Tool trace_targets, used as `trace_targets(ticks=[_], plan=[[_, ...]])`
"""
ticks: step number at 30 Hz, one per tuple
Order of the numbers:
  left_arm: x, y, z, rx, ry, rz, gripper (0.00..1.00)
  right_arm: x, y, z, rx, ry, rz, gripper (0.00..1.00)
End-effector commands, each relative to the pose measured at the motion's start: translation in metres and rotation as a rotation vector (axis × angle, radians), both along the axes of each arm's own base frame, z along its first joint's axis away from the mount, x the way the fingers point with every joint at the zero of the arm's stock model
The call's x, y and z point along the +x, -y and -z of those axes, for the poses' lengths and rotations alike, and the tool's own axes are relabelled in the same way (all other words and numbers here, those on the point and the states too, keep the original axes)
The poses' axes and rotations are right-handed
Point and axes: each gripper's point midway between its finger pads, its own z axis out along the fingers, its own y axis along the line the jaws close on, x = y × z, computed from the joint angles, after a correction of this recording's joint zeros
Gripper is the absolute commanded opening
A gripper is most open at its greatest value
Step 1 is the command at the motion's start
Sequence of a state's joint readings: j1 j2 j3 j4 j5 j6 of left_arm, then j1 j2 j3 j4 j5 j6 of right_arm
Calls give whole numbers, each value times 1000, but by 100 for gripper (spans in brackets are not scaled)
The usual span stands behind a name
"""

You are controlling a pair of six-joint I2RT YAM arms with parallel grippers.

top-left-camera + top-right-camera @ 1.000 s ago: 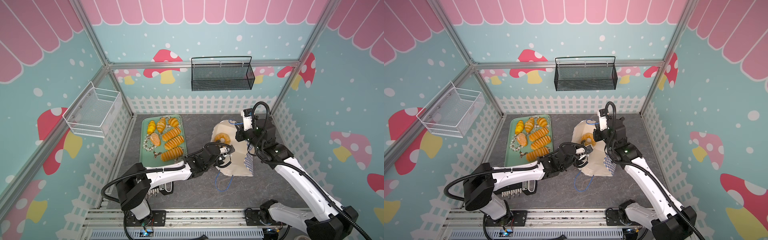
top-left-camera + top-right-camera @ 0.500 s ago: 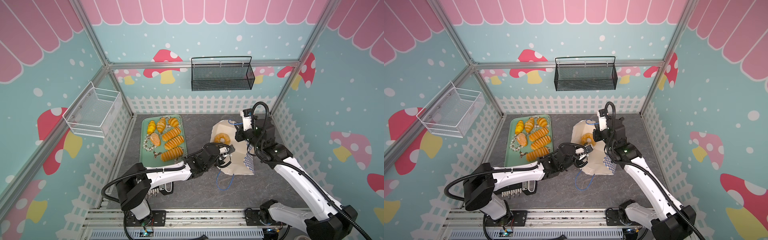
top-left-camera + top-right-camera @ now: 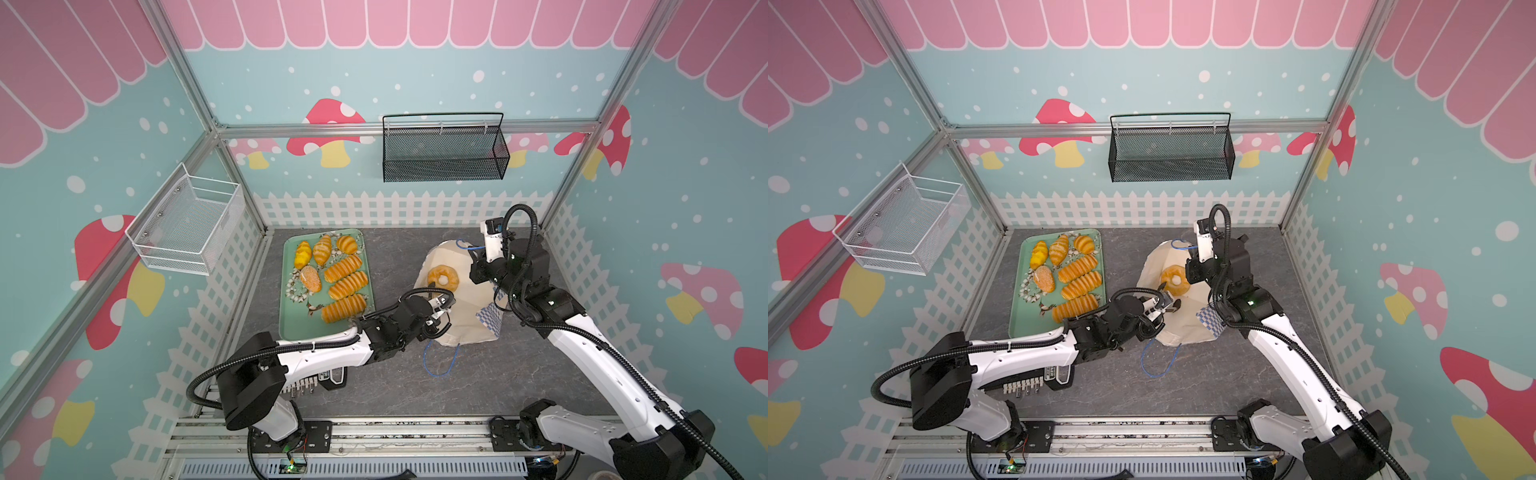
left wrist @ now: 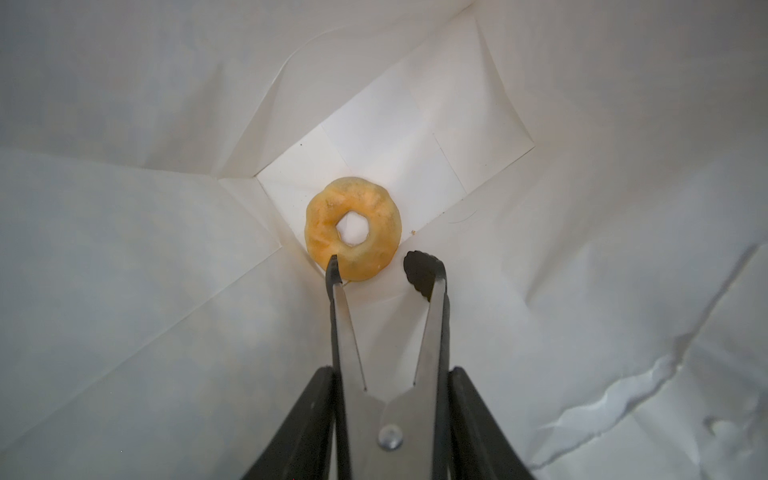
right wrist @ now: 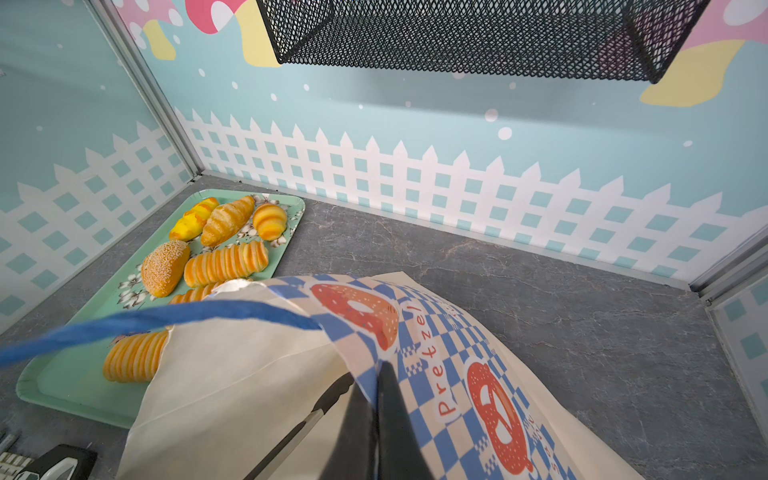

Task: Take the fake bread out of the paper bag
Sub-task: 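Lower the tongs toward the ring donut at the bag bottom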

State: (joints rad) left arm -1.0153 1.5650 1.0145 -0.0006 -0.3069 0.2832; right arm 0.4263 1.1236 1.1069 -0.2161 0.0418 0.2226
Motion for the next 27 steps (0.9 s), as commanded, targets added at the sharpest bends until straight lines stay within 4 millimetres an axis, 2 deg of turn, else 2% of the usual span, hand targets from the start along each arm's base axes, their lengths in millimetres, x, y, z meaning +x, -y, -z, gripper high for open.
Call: trace_targets(ticks=[1,7,18,21,27], plan=[[-2,-9,4,26,-99,-55,41,-1,-3,-3,34,13,-10,0],[-4,-8,25,115,-208,-74,44,-1,-4,-1,38,7,-18,0],[-5,-9,39,188,-319,-100,45,-4,-2,-2,36,13,-16,0],[-5,-9,43,198,-329,-98,42,-4,-2,-2,35,14,-16,0],[-4,-7,41,189,-336,-83,27,-4,-1,-4,34,19,-12,0]])
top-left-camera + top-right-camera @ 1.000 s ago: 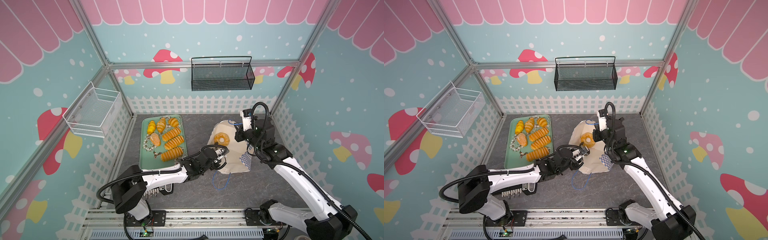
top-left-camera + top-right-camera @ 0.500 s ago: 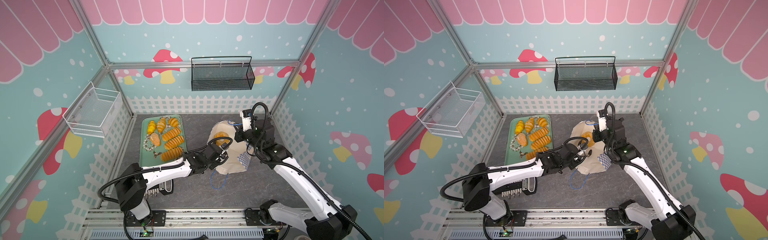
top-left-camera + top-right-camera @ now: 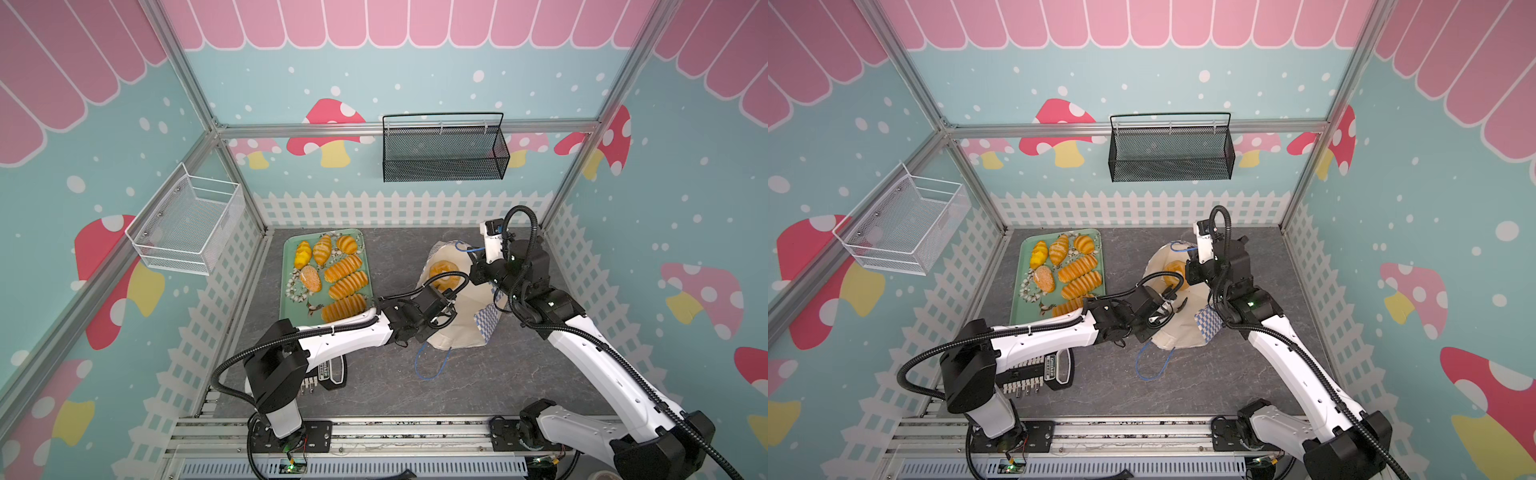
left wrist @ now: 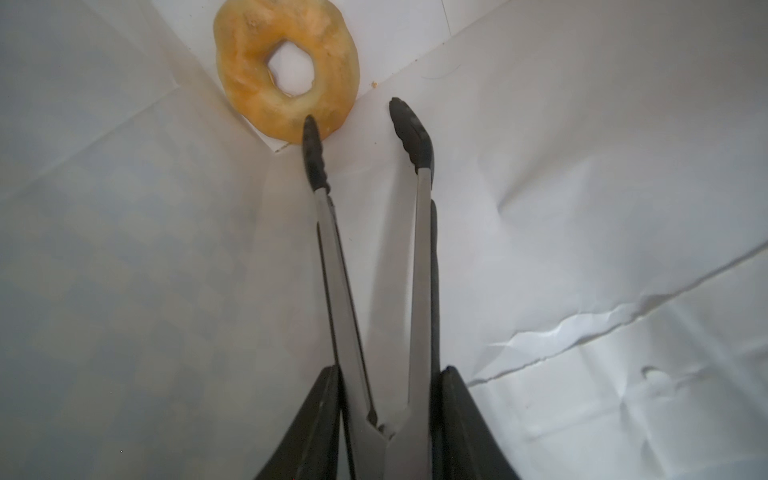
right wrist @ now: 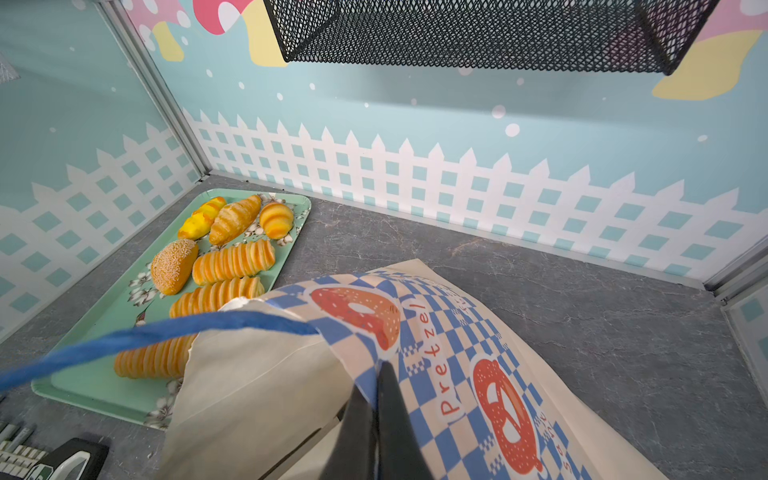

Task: Take the fake bread out of the paper bag

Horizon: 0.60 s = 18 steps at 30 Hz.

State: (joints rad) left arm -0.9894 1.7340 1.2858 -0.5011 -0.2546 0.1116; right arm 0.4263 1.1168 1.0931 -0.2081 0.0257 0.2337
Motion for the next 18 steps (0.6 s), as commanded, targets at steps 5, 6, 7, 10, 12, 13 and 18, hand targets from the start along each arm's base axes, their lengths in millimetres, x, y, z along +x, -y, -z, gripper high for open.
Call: trace_targets(ticks=[5,6,7,10,12,13,18], plan=[[3,5,-21,-41,15,19,25,-1,1,-4,19,19,1,0],[4,5,-23,-46,25,18,27,-1,0,-4,19,19,0,0],[4,4,-26,-49,34,21,28,-1,1,-4,19,18,0,0],[5,3,-34,-68,67,26,29,-1,1,-3,18,17,2,0],[4,3,-40,-86,85,37,28,-1,1,-4,19,19,2,0],[4,2,-44,-95,96,40,28,-1,0,-3,18,14,1,0],[3,1,-59,-132,143,57,24,-1,0,-4,20,17,0,0]])
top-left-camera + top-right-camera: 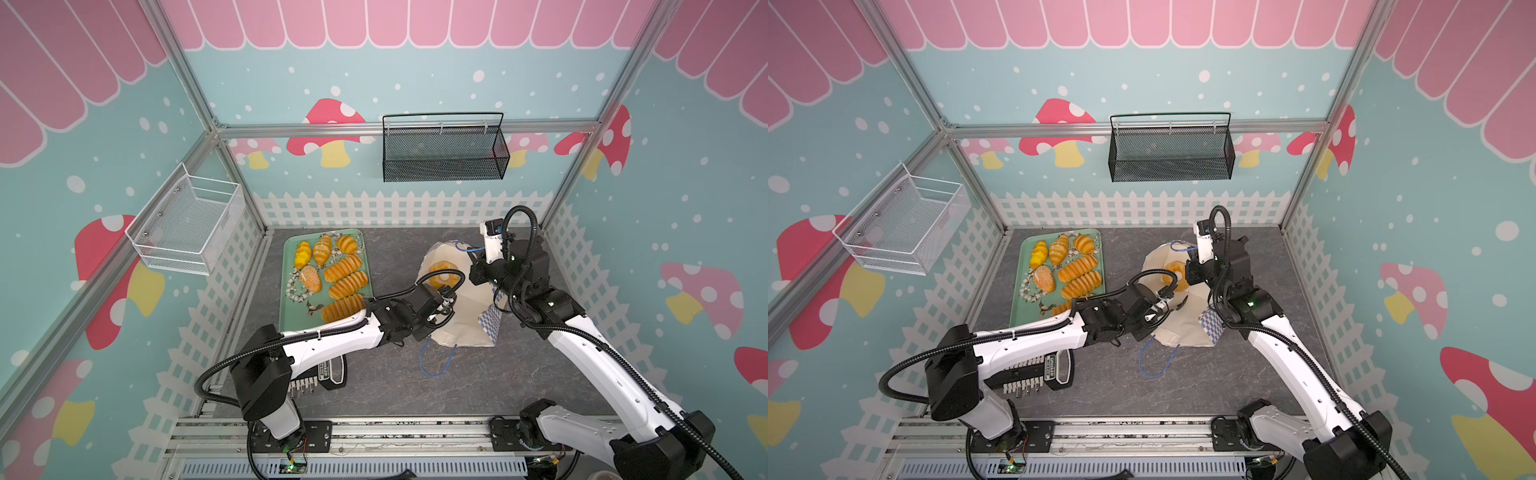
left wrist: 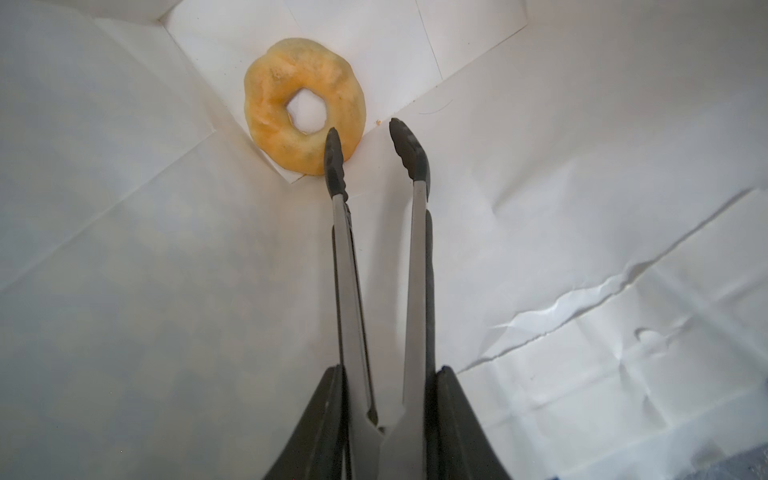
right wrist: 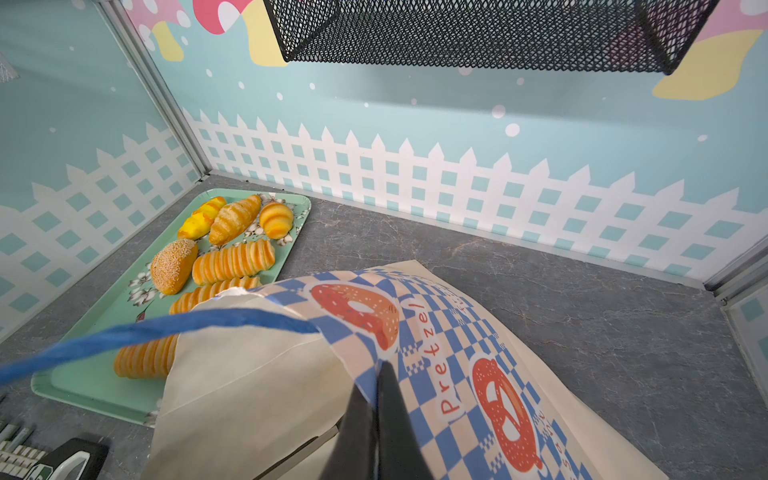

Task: Take the fake bread out of the paper bag

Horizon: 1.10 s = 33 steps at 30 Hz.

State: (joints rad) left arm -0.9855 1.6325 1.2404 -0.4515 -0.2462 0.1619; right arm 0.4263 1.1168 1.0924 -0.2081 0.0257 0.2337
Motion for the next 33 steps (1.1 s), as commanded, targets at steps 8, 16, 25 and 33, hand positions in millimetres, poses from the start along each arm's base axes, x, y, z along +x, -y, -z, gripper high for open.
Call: trace_targets(ticks=[8,16,25,33], plan=[[15,7,-28,-37,113,11,25,-2,-1,-5,25,16,-6,0],[36,16,-18,34,162,-17,30,-1,-1,-6,25,17,-6,0],[46,21,-8,72,200,-10,32,-1,-3,-5,26,12,-14,0],[49,27,-11,92,247,15,32,2,-6,-3,28,6,-19,0]])
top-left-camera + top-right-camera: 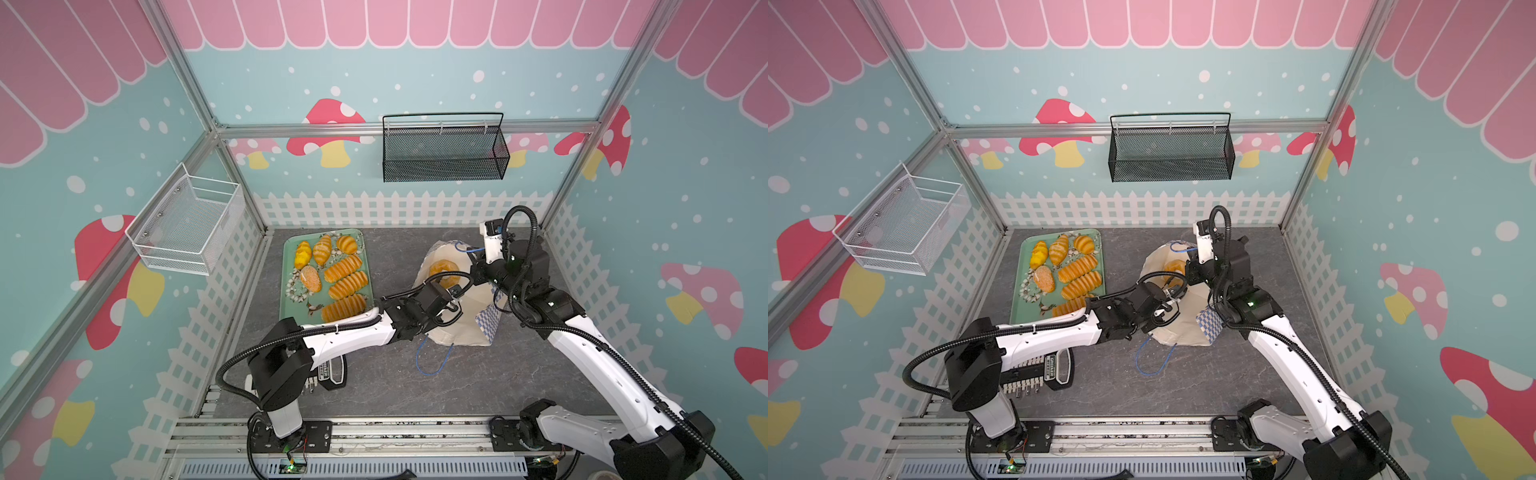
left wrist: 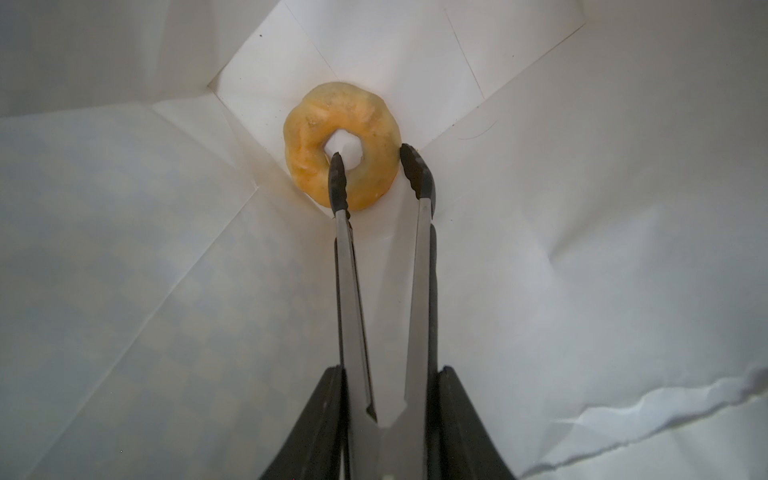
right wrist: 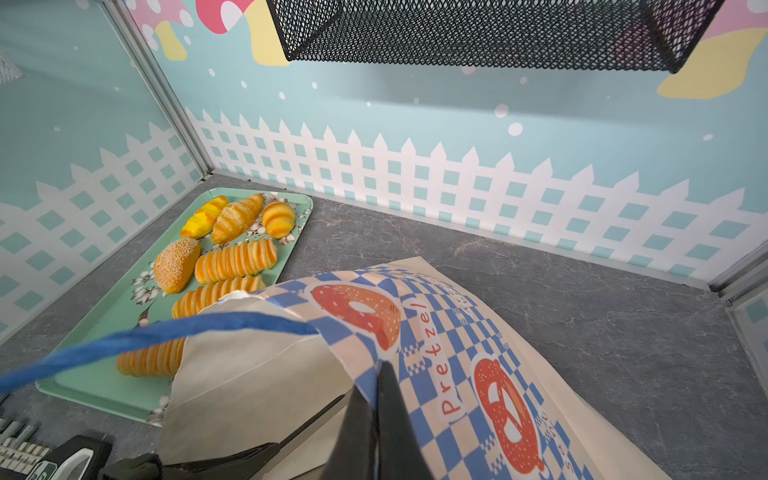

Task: Take the fake bread out of the paper bag

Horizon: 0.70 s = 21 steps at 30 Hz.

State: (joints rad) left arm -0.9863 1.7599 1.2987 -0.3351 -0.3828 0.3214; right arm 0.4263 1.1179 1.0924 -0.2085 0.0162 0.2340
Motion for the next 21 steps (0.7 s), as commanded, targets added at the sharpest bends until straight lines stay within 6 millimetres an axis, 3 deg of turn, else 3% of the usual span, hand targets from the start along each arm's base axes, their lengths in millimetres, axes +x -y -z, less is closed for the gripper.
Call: trace_targets(ticks=[1,11,21], plan=[[13,11,-19,-15,84,7,32,3,-4,-3,26,9,-10,0],[8,22,-13,-36,58,59,31,4,-5,-1,25,3,-10,0],[6,22,-28,-49,97,92,27,3,-4,-1,24,3,-7,0]])
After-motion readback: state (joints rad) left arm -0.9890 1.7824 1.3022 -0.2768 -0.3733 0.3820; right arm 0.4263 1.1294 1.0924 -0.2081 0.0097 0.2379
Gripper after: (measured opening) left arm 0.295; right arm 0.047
